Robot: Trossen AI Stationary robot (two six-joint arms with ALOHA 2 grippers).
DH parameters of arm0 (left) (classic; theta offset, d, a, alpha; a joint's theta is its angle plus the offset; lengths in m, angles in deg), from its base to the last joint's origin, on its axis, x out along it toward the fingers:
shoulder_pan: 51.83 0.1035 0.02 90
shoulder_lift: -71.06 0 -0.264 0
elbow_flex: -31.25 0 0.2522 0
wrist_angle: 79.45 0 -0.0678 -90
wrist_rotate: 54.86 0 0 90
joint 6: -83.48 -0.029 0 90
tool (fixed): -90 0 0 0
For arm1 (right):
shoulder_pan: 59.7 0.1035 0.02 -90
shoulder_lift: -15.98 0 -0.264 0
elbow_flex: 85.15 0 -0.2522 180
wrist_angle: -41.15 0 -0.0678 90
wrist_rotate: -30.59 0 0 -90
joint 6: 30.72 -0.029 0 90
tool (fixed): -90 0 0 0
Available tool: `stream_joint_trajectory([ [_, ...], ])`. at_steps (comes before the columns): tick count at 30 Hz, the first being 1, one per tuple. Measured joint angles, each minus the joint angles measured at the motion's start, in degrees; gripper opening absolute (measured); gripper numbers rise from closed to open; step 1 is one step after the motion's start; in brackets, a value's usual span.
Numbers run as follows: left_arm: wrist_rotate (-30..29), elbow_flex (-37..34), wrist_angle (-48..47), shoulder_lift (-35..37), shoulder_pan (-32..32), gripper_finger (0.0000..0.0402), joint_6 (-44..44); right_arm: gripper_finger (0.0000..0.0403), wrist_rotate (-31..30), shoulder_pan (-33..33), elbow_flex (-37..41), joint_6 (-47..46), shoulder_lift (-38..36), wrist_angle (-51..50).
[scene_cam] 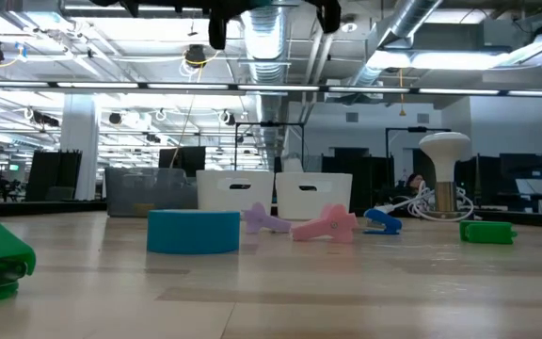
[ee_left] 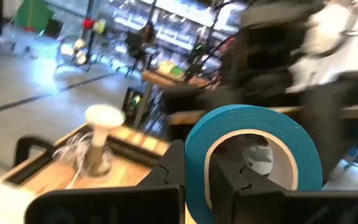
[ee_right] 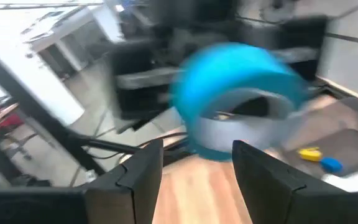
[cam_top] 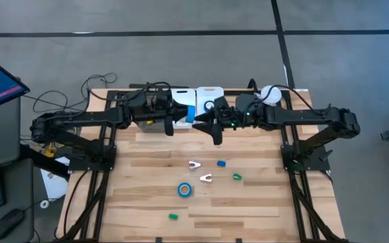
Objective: Pick and place Stapler, Stapler remover, tape
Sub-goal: Put the top light blue tape into the right white bin
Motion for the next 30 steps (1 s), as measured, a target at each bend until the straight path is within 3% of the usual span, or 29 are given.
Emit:
stream_joint_trajectory([
  [4, -0.18, -0.19, -0.01, -0.06, 0.8, 0.0017, 0.06, 0.019, 1.77, 0.37, -0.13, 0.93, -2.66, -1.72],
  [10, 0.01, -0.17, 0.18, -0.01, 1.19, 0.0017, 0.26, 0.0203, -0.81, -0.55, -0.07, 1.73, -5.3, -5.34],
  [19, 0.2, -0.17, 0.22, -0.01, 1.12, 0.0017, 0.28, 0.0244, -0.82, -1.86, -0.03, -0.82, -3.78, -4.32],
  [30, 0.23, -0.09, 0.29, 0.02, 1.12, 0.0017, 0.28, 0.0247, -0.67, -2.33, -0.02, -1.38, -2.67, -1.11],
])
